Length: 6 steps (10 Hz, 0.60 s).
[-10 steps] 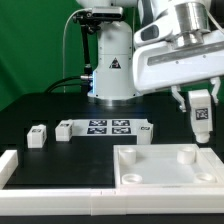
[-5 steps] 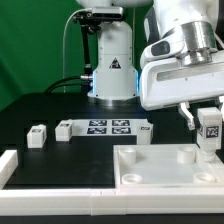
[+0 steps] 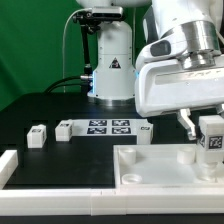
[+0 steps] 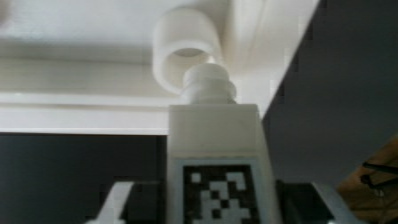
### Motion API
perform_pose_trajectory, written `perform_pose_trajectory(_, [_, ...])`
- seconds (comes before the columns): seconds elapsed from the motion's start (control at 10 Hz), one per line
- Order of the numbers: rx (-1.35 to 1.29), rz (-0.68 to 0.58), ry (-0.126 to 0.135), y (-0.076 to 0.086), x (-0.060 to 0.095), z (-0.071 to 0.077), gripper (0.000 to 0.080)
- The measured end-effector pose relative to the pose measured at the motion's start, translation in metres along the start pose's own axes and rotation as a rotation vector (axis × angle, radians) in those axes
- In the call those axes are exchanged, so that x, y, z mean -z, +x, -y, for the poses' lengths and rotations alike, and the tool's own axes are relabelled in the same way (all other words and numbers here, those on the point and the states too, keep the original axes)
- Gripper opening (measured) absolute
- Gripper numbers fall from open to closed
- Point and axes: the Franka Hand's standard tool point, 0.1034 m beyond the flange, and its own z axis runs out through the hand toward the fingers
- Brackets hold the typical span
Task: Assemble one leg
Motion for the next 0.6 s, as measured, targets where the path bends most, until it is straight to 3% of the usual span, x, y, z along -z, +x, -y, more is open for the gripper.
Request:
perform_pose_trajectory(0.2, [-0.014,-0.018,-0.014,-0.002,-0.002,-0.011,0.0291])
perform_pose_trajectory(0.6, [0.003,-0.035,-0.007,-0.007,-0.003,0.003,0.0291])
